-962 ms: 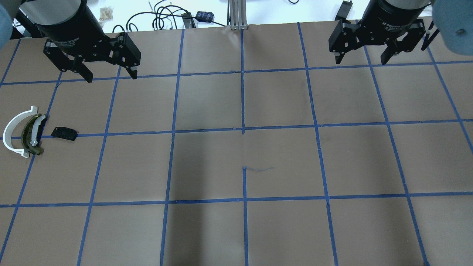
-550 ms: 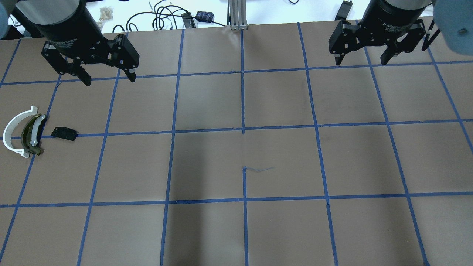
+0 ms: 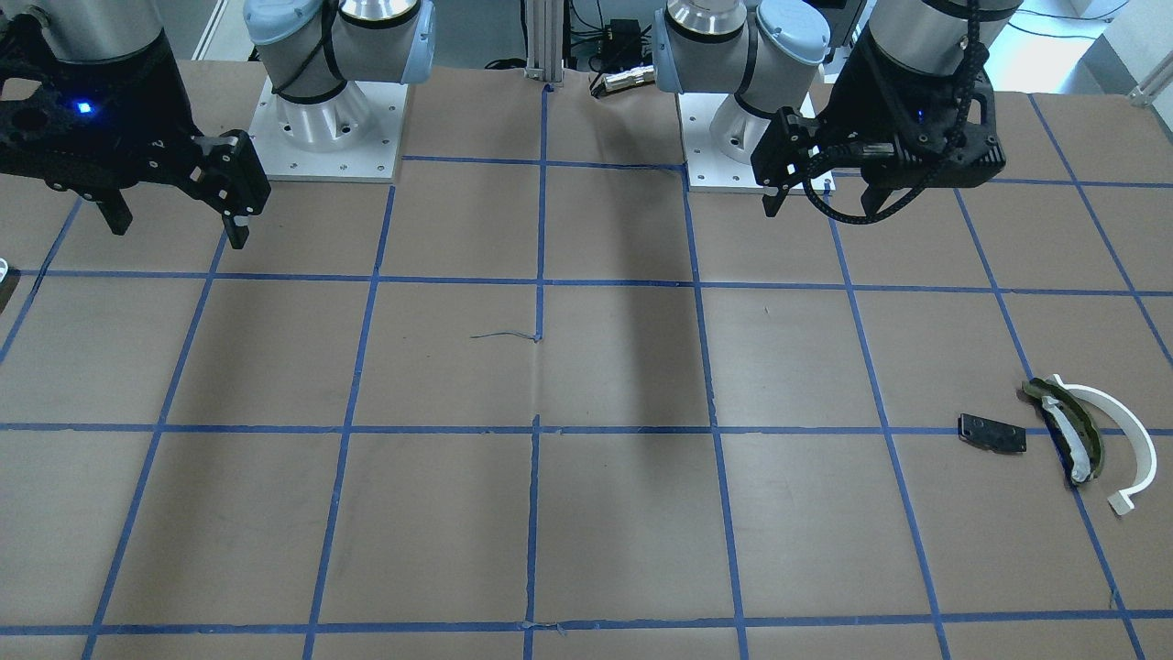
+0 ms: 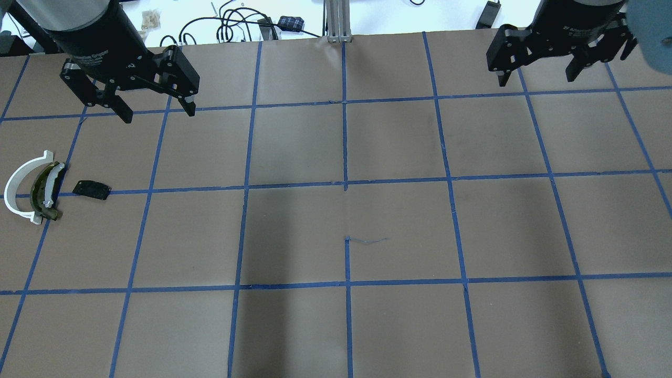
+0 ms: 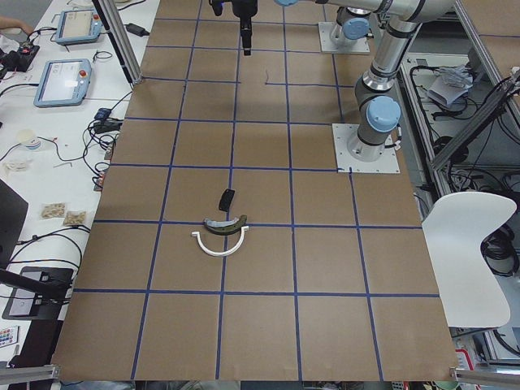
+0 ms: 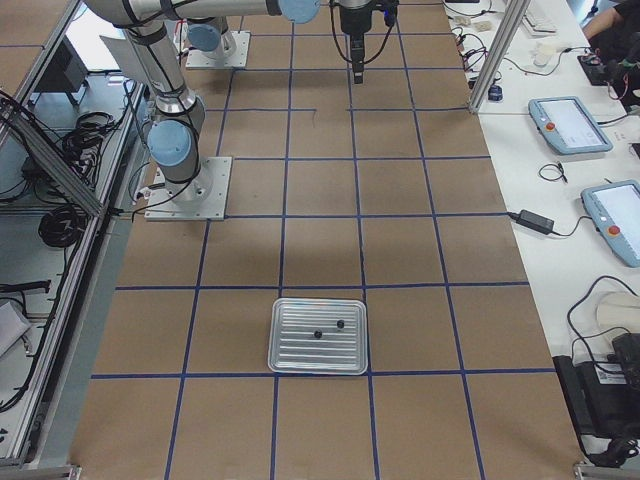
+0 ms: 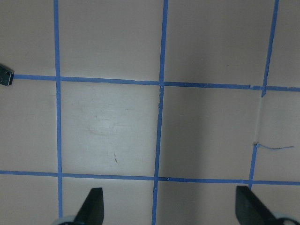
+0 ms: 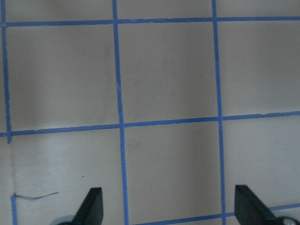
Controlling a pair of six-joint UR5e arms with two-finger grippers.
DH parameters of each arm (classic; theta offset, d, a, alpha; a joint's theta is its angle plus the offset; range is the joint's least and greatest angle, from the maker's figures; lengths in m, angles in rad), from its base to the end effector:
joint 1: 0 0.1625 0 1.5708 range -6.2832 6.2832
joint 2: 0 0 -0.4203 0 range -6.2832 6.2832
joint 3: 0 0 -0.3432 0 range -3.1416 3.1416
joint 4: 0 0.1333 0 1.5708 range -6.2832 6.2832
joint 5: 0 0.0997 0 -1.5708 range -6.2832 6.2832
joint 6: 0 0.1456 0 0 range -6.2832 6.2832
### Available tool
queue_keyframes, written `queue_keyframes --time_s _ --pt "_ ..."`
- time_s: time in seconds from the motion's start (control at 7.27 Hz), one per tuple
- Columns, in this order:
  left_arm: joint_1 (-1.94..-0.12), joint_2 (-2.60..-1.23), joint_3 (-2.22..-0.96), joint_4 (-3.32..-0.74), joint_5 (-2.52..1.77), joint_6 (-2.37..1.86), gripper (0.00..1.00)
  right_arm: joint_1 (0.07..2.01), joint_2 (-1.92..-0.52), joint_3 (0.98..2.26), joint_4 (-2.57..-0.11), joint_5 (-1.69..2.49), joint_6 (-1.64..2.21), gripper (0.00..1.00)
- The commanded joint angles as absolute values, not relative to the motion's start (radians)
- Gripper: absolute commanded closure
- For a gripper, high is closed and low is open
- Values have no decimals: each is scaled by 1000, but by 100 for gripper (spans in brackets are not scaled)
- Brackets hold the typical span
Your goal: Place bearing gear from tray to pile
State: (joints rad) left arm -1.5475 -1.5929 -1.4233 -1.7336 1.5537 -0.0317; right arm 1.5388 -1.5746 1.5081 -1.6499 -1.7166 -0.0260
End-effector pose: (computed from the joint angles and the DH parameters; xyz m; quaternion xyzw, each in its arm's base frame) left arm -0.1254 -0.4470 0.4764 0.0277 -0.9994 -0.0187 0.0085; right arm 0.0974 -0.4637 0.4775 -0.0083 -0.9947 0.0704 0.0747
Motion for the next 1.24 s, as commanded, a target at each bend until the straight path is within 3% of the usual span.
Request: queue_keyframes --time_s 0.0,0.55,0.69,1.1 --pt "-1565 -1573 -1451 -1735 1568 -31 0 1469 -1571 1514 -1655 -1753 -229 0" --pt "-1566 -1566 -1460 -1724 1569 -26 0 945 -1490 1514 -1689 -1657 -953 0" --pt "-1566 -1565 -1462 -1724 1571 -26 0 839 -1414 1516 -1753 -1637 -1120 4" --pt "-1566 -1565 -1463 -1721 1571 -28 0 626 -1095 1516 -2079 -1634 -1497 0"
